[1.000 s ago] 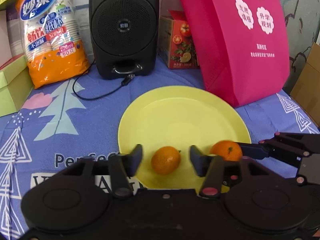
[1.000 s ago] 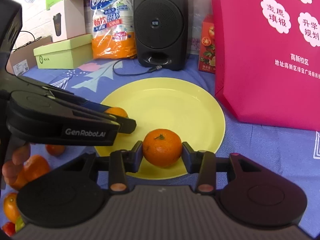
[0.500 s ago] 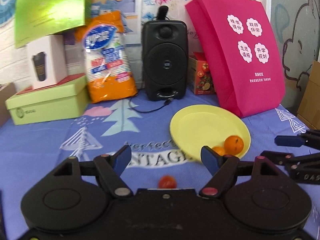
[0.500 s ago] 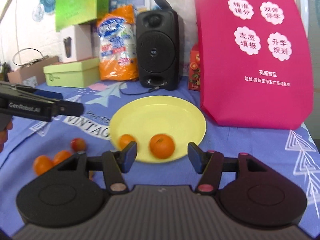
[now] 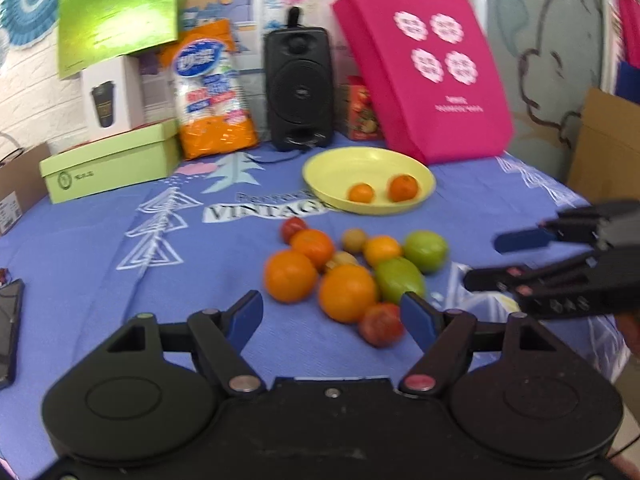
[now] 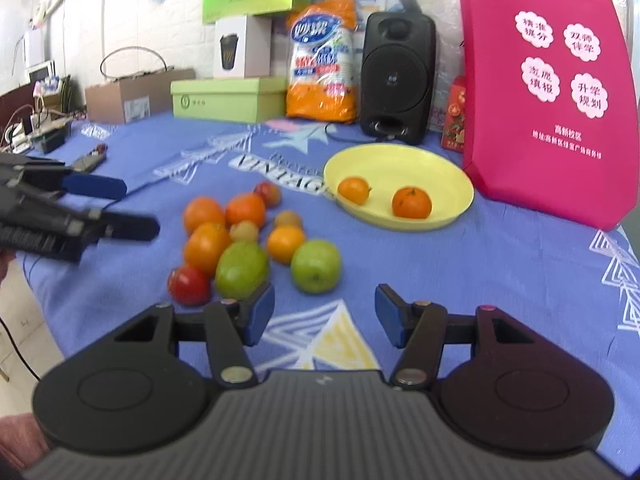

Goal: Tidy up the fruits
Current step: 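Grasp a red plum with the left tool while the right tool grasps a green apple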

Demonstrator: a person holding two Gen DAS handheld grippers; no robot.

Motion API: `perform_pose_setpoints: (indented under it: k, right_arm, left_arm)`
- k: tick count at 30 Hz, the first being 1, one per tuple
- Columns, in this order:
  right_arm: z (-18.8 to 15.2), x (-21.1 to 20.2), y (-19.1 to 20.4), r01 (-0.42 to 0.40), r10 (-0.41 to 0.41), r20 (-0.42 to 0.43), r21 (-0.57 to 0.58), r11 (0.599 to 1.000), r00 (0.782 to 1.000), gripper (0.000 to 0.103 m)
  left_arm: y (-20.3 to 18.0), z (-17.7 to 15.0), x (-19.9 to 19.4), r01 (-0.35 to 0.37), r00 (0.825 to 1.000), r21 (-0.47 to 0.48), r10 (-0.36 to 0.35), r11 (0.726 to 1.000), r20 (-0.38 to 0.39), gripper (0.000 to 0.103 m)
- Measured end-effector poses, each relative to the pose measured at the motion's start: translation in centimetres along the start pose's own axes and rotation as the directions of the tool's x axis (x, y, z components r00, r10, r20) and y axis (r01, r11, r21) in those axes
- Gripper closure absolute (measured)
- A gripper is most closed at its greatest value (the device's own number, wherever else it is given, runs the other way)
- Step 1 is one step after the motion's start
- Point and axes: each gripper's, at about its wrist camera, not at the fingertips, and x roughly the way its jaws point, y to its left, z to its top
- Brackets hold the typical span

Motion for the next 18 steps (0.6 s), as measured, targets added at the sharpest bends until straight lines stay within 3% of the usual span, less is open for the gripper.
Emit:
perform_pose_setpoints:
  k: [5, 7, 12, 14, 15, 16, 18]
  right_arm:
    - [-0.4, 0.1, -0.1, 0.023, -0.023, -0.016, 0.008, 1.000, 1.000, 0.048]
    - [-0.5, 0.0, -0.4, 0.015, -0.015, -0.017, 0.011, 1.000, 1.000, 0.048]
    - [-0.3, 0.4, -0.2, -0.011, 0.011, -0.012, -0.011, 1.000, 1.000, 0.048]
    - [-0.1, 1.2, -0.1, 0.001, -0.001, -0.026, -0.020, 1.000, 1.000, 0.048]
    - [0.0, 1.7, -0.1, 0.006, -0.007, -0.035, -0.020, 1.000, 0.999, 0.048]
    - [0.1, 2.2, -0.1, 0.008, -0.008, -0.044, -0.015, 1.000, 0.999, 0.048]
    - [0.1, 3.2, -0.2, 0.006, -0.007, -0.061, -0.006, 1.000, 0.998, 0.049]
  left_arm:
    - [-3.0, -1.2, 1.4, 0.012, 0.999, 0.063, -0.009, 0.998, -0.035, 0.036]
    - [-3.3, -1.5, 2.2, 0.013, 0.998, 0.056, -0.010, 0.998, -0.055, 0.049]
    - [-3.1, -1.8, 3.1, 0.004, 0.998, 0.030, -0.002, 1.000, -0.070, 0.049]
    - [-3.0, -1.6, 3.3, 0.001, 0.998, 0.028, 0.001, 1.000, -0.069, 0.057]
    - [-3.0, -1.6, 3.3, 0.005, 0.997, 0.022, -0.004, 1.000, -0.071, 0.067]
    - [-2.9, -1.5, 3.4, 0.015, 0.997, 0.013, -0.014, 1.000, -0.075, 0.071]
    - [-2.9, -1.4, 3.5, 0.015, 0.997, 0.011, -0.014, 1.000, -0.075, 0.071]
